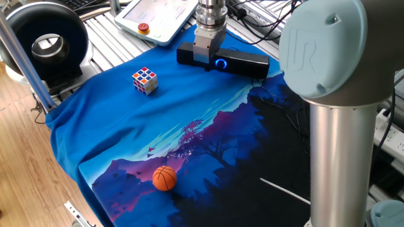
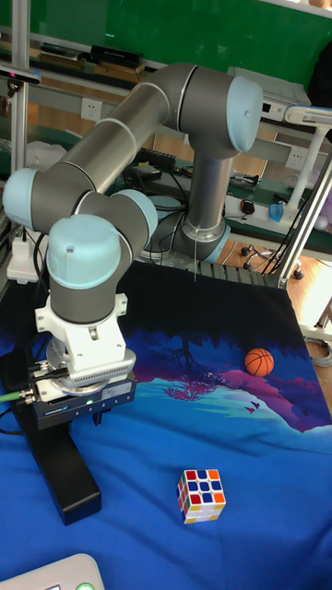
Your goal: Turn the knob to decrease the volume of the speaker
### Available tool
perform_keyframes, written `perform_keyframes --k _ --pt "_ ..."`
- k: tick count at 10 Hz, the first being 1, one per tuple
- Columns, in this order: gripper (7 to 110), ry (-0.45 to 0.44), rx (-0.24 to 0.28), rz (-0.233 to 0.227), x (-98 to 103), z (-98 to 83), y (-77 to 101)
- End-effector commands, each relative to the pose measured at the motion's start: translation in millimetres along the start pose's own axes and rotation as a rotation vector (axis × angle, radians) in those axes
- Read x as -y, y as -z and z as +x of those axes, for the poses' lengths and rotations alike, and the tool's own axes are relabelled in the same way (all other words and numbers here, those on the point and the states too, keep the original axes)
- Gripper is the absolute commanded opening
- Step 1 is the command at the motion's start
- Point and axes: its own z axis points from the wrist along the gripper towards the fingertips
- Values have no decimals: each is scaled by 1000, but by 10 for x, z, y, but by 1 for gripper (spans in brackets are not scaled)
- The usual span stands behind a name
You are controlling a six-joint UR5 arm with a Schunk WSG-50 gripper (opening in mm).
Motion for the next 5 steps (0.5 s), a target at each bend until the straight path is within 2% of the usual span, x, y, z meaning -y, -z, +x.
perform_keyframes --k 1,3,5 --pt "44 6 13 -26 -65 -43 113" --pt "44 -10 -39 -41 -157 119 247" --pt "44 -44 -88 -11 -152 321 220"
